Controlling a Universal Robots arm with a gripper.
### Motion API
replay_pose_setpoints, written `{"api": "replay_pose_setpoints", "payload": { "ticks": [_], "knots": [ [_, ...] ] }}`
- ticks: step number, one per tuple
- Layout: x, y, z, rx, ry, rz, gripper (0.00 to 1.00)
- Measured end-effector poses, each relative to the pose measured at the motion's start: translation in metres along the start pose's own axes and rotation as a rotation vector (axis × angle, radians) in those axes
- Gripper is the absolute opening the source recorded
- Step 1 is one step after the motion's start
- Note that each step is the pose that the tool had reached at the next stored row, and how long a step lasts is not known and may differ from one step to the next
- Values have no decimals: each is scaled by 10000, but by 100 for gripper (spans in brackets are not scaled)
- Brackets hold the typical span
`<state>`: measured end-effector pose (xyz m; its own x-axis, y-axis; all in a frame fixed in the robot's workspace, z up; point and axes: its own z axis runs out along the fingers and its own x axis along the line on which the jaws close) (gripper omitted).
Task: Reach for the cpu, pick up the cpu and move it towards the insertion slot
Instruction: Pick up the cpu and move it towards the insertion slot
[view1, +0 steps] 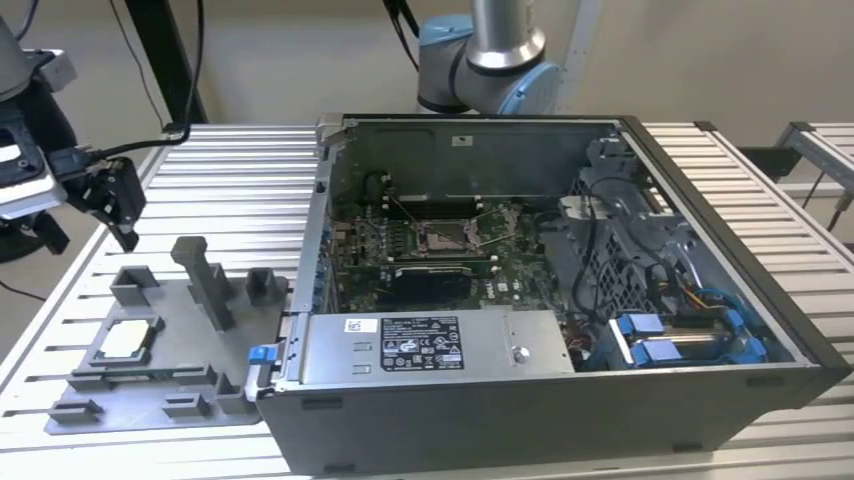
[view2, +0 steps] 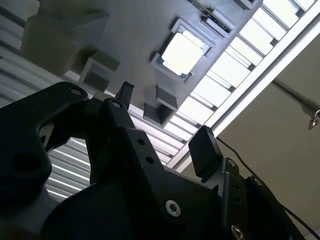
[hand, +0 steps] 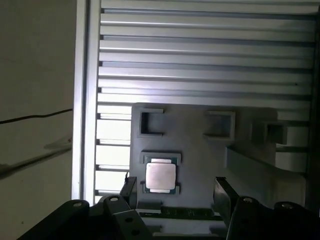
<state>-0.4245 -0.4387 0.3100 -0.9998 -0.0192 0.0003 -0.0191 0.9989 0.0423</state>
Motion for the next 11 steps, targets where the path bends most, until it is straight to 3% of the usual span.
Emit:
{"api": "replay_pose_setpoints", "payload": {
  "ticks": [11],
  "knots": [
    [0,-7,174,0,1,0,100]
  ]
}}
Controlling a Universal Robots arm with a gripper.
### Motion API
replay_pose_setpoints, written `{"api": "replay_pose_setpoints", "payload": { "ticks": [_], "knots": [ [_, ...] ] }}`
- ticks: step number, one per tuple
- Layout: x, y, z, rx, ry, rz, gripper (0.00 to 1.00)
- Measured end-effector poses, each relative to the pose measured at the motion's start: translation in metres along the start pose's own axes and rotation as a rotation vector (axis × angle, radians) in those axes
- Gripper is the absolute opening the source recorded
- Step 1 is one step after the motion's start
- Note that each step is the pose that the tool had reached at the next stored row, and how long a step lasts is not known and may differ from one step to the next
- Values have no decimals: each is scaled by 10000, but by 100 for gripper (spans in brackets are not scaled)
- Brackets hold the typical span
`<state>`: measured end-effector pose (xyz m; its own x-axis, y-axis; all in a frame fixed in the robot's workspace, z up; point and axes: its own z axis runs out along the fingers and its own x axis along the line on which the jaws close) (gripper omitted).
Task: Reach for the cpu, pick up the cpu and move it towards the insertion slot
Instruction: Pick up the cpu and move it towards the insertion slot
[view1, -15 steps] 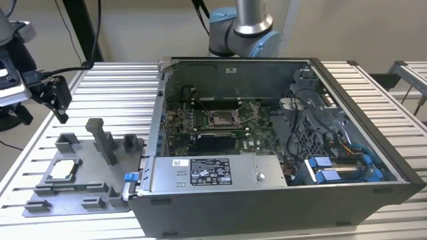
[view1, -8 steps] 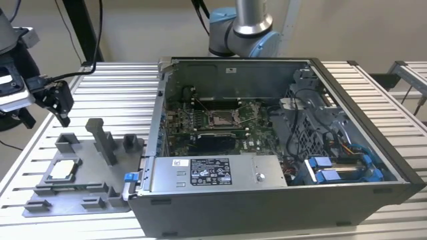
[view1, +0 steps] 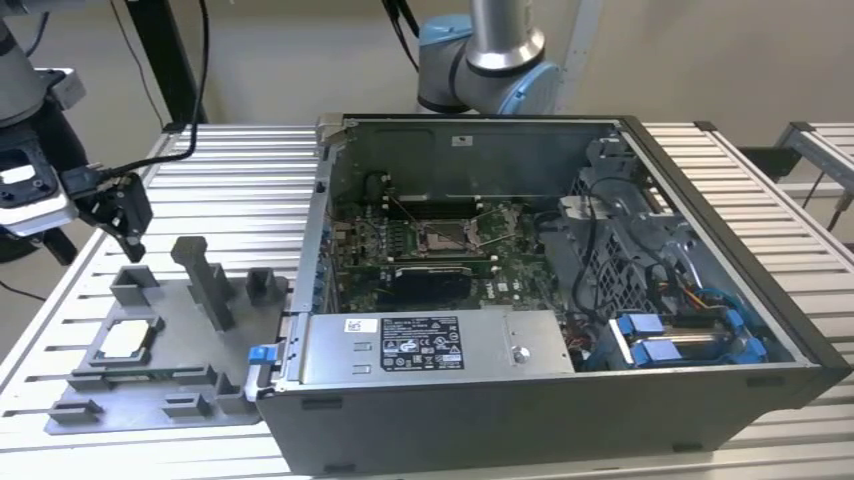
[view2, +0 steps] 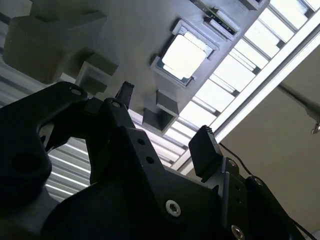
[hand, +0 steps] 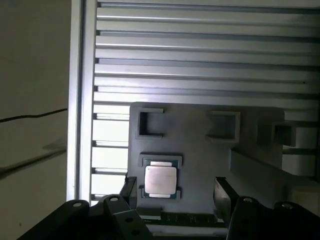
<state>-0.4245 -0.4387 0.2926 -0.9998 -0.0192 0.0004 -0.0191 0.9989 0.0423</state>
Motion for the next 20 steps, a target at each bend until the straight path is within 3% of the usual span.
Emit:
{"api": "replay_pose_setpoints", "payload": {
  "ticks": [7,20],
  "knots": [
    [24,-25,113,0,5,3,100],
    [93,-171,315,0,-2,204,100]
  ]
}}
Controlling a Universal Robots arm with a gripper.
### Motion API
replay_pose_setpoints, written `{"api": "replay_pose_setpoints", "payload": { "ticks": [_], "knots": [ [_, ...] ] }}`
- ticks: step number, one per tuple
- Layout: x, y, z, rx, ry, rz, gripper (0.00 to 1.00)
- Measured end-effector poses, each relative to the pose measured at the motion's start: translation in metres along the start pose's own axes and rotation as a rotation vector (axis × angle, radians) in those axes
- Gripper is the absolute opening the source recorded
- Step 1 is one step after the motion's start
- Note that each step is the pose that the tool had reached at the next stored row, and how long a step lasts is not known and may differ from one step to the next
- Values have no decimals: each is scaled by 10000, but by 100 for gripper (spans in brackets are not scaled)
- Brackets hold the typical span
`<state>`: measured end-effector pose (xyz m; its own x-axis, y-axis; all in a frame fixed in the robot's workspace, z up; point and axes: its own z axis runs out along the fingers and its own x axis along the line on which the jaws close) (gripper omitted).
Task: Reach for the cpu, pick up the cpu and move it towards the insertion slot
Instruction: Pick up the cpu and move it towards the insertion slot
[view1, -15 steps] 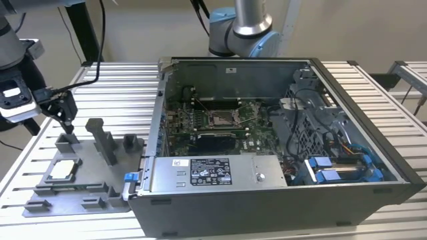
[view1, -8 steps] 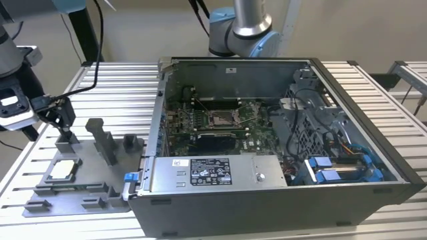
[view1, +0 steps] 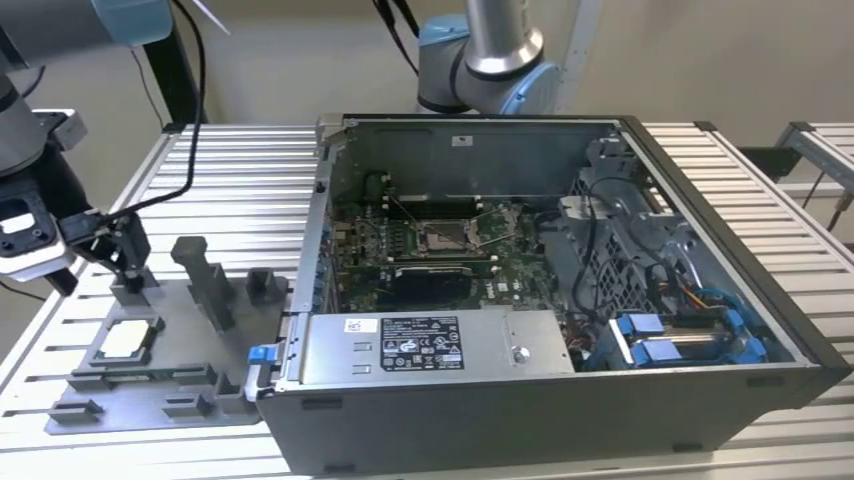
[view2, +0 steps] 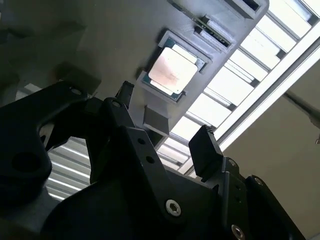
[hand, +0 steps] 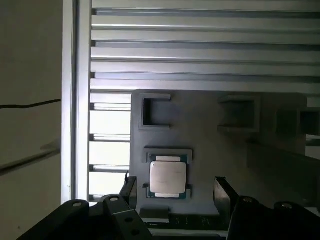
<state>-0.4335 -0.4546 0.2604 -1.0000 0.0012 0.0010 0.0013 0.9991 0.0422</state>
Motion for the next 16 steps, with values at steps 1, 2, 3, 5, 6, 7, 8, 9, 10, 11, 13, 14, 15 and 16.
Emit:
{"api": "replay_pose_setpoints", "payload": {
  "ticks": [1,2,3,5,6,7,8,9,10,11,13,14,15,16],
  "knots": [
    [1,-11,13,1,3,8,100],
    [1,-24,26,0,6,13,100],
    [2,-38,39,0,10,20,100],
    [2,-68,68,-1,13,38,100],
    [2,-82,83,-1,14,47,100],
    [2,-95,103,-2,12,56,100],
    [2,-104,120,-2,12,62,100],
    [2,-113,137,-1,13,67,100],
    [2,-121,155,-2,12,72,100],
    [2,-128,172,0,12,78,100],
    [3,-138,210,-1,11,86,100],
    [4,-140,227,-1,12,86,100],
    [4,-141,245,0,13,87,100],
    [4,-143,264,-1,12,86,100]
  ]
}}
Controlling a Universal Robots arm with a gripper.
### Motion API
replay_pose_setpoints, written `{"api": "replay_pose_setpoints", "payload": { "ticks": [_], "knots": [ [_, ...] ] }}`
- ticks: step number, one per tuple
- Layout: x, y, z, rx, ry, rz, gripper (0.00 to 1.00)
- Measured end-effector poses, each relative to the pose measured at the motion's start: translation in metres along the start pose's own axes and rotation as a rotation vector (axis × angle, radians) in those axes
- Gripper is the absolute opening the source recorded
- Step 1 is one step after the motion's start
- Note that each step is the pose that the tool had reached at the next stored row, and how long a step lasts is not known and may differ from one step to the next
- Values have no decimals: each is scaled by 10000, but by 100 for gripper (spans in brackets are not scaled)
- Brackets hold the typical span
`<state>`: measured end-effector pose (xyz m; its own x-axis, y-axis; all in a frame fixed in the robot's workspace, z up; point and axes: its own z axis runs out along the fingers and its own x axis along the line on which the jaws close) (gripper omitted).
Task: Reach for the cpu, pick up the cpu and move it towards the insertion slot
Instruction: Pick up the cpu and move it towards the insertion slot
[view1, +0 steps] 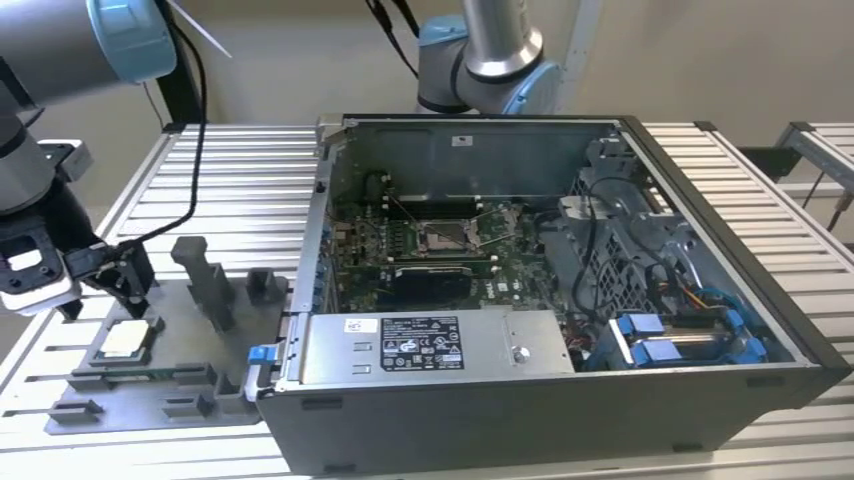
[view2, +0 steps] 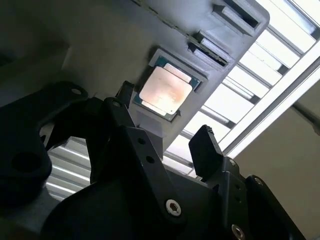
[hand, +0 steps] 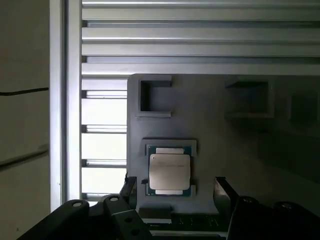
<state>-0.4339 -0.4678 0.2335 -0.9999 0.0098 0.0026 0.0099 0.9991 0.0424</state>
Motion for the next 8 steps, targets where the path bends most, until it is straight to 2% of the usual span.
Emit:
{"api": "replay_pose_setpoints", "payload": {
  "ticks": [8],
  "knots": [
    [1,-7,138,-16,2,-32,100]
  ]
}}
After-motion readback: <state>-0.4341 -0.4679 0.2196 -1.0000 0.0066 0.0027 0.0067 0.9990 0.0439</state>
